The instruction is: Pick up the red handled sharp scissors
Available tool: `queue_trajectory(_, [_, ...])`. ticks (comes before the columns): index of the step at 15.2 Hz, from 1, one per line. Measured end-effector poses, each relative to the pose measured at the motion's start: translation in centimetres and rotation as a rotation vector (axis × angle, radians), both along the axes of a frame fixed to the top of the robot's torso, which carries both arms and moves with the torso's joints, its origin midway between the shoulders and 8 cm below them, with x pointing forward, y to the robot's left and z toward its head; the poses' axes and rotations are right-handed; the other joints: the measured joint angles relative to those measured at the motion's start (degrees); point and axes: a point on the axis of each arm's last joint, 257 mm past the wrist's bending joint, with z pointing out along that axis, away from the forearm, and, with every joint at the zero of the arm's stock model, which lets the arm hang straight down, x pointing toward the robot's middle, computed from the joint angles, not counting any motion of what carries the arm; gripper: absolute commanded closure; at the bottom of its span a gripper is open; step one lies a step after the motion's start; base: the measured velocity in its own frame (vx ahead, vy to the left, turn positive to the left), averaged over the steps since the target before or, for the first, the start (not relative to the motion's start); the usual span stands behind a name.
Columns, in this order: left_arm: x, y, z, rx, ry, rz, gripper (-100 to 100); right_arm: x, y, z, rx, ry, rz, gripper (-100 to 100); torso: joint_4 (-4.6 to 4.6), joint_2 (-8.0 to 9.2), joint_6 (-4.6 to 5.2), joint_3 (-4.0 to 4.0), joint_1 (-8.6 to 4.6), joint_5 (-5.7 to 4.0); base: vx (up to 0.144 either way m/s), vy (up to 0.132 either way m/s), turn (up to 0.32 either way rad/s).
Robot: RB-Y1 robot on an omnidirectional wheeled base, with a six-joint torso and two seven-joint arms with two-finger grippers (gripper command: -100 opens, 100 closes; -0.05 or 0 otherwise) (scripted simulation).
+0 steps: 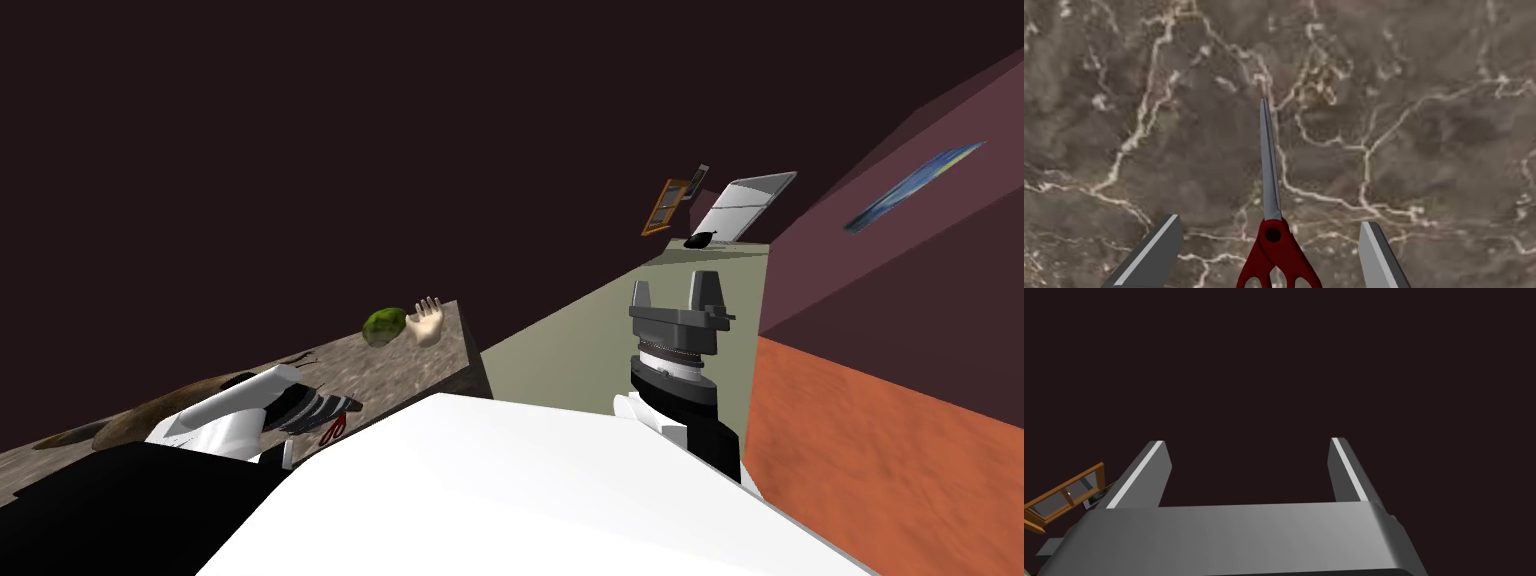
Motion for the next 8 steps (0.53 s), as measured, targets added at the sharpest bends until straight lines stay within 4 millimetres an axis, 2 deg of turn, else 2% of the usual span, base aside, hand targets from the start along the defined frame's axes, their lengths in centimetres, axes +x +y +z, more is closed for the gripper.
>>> queue_trajectory(5, [0.0,0.0,0.0,0.000,-0.001,-0.001,100,0.0,0.0,0.0,0.000,0.000,0.000,0,-0.01,0.04,-0.03,0.01,0.16,0.08,-0.003,-0.003,-0.007])
queue_trajectory(8, [0.1,0.5,1.6,0.004,-0.001,0.005,100,0.0,0.0,0.0,0.000,0.000,0.000,0,0.02,0.12,-0.01,0.07,0.06,0.01,-0.023,-0.016,-0.034])
